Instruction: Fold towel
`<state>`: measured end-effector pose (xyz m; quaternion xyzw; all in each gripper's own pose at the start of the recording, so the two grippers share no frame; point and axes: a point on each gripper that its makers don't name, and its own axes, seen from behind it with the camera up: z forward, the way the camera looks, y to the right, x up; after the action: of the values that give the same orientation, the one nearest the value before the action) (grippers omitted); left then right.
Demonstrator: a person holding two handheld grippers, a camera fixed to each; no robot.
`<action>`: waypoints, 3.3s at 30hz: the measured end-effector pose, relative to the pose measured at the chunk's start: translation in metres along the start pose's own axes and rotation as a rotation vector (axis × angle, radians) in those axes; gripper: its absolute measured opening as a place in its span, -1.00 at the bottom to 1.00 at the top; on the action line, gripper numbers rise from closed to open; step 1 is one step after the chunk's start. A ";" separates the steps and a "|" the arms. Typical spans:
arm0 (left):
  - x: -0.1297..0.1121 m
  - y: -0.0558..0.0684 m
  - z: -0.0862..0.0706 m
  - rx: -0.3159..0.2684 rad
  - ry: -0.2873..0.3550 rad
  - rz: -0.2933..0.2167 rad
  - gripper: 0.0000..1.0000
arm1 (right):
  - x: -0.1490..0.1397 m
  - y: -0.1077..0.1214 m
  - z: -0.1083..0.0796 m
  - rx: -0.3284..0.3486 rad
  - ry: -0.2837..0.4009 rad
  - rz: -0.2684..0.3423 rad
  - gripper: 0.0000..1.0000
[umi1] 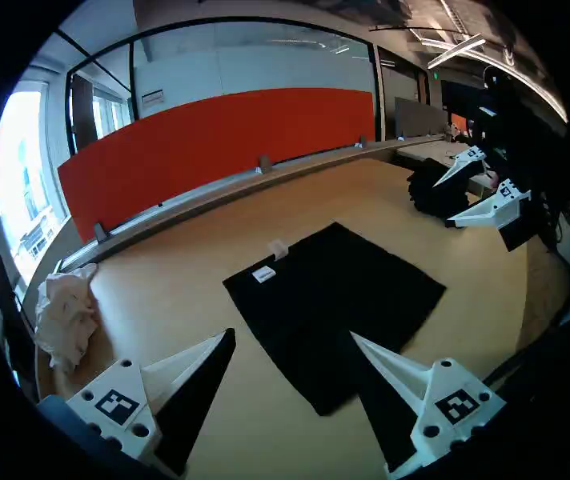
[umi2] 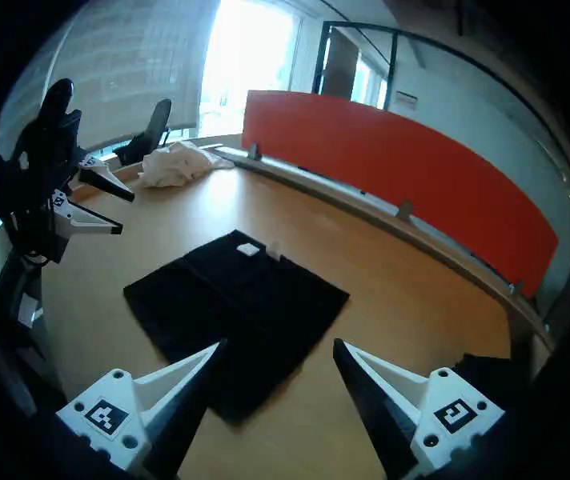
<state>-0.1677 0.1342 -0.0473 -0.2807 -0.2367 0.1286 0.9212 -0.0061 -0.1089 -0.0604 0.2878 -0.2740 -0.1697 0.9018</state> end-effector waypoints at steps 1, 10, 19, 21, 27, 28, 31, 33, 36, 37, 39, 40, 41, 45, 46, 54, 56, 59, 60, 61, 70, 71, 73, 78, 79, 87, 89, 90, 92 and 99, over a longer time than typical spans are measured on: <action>-0.004 0.001 0.002 -0.004 -0.007 0.000 0.90 | -0.003 -0.001 0.002 0.002 -0.006 -0.001 1.00; -0.037 0.010 0.019 -0.035 -0.067 0.015 0.90 | -0.035 -0.014 0.019 0.035 -0.062 -0.020 1.00; -0.069 0.022 0.032 -0.073 -0.134 0.031 0.90 | -0.064 -0.030 0.038 0.077 -0.118 -0.023 1.00; -0.075 0.024 0.035 -0.084 -0.149 0.031 0.90 | -0.070 -0.034 0.042 0.086 -0.129 -0.021 1.00; -0.090 0.030 0.042 -0.104 -0.187 0.029 0.90 | -0.085 -0.042 0.049 0.108 -0.162 -0.016 1.00; -0.093 0.031 0.043 -0.107 -0.194 0.030 0.90 | -0.088 -0.043 0.050 0.112 -0.168 -0.016 1.00; -0.101 0.033 0.044 -0.114 -0.215 0.031 0.90 | -0.096 -0.045 0.052 0.121 -0.185 -0.015 1.00; -0.106 0.035 0.045 -0.119 -0.228 0.032 0.90 | -0.101 -0.046 0.053 0.126 -0.195 -0.014 1.00; -0.113 0.039 0.045 -0.129 -0.248 0.033 0.90 | -0.109 -0.047 0.053 0.131 -0.211 -0.012 1.00; -0.115 0.040 0.045 -0.132 -0.254 0.034 0.90 | -0.111 -0.047 0.054 0.133 -0.215 -0.011 1.00; -0.119 0.042 0.045 -0.137 -0.266 0.036 0.90 | -0.114 -0.048 0.054 0.137 -0.222 -0.009 1.00; -0.120 0.043 0.045 -0.139 -0.272 0.036 0.90 | -0.116 -0.048 0.054 0.139 -0.225 -0.009 1.00; -0.122 0.043 0.045 -0.141 -0.277 0.037 0.90 | -0.117 -0.048 0.054 0.140 -0.228 -0.008 1.00; -0.126 0.045 0.046 -0.149 -0.296 0.031 0.90 | -0.121 -0.049 0.055 0.150 -0.238 -0.008 0.98; -0.127 0.046 0.047 -0.151 -0.301 0.029 0.90 | -0.122 -0.049 0.055 0.152 -0.242 -0.009 0.97; -0.129 0.048 0.049 -0.161 -0.330 0.018 0.87 | -0.128 -0.049 0.056 0.171 -0.254 -0.006 0.88; -0.130 0.048 0.049 -0.163 -0.335 0.007 0.86 | -0.128 -0.051 0.055 0.178 -0.255 0.003 0.81; -0.130 0.048 0.049 -0.164 -0.338 0.007 0.84 | -0.129 -0.052 0.055 0.185 -0.253 0.014 0.73; -0.130 0.048 0.049 -0.164 -0.338 0.007 0.84 | -0.129 -0.052 0.055 0.187 -0.253 0.016 0.72; -0.130 0.048 0.048 -0.163 -0.337 0.006 0.84 | -0.130 -0.052 0.054 0.187 -0.253 0.015 0.69; -0.130 0.050 0.048 -0.158 -0.341 0.002 0.68 | -0.130 -0.052 0.052 0.194 -0.267 0.009 0.30; -0.130 0.051 0.047 -0.158 -0.342 0.002 0.63 | -0.130 -0.052 0.052 0.195 -0.267 0.009 0.25; -0.129 0.053 0.047 -0.158 -0.345 0.002 0.54 | -0.130 -0.052 0.051 0.196 -0.267 0.008 0.15; -0.129 0.056 0.046 -0.159 -0.352 0.002 0.35 | -0.129 -0.053 0.050 0.197 -0.266 0.008 -0.03; -0.129 0.056 0.046 -0.159 -0.355 0.002 0.33 | -0.129 -0.054 0.050 0.198 -0.266 0.006 -0.08; -0.129 0.057 0.046 -0.144 -0.375 -0.015 -0.18 | -0.130 -0.056 0.050 0.202 -0.270 0.003 -0.35; -0.129 0.057 0.046 -0.144 -0.375 -0.011 -0.30 | -0.130 -0.056 0.050 0.200 -0.270 0.007 -0.42; -0.129 0.058 0.046 -0.145 -0.375 -0.008 -0.39 | -0.130 -0.056 0.050 0.199 -0.269 0.010 -0.46; -0.129 0.060 0.047 -0.147 -0.376 -0.002 -0.55 | -0.130 -0.055 0.050 0.195 -0.270 0.019 -0.59; -0.128 0.063 0.047 -0.145 -0.382 0.008 -0.69 | -0.130 -0.057 0.051 0.196 -0.272 0.048 -0.64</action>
<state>-0.3079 0.1591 -0.0962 -0.3175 -0.4146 0.1658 0.8365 -0.1476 -0.1152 -0.1119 0.3422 -0.4154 -0.1581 0.8279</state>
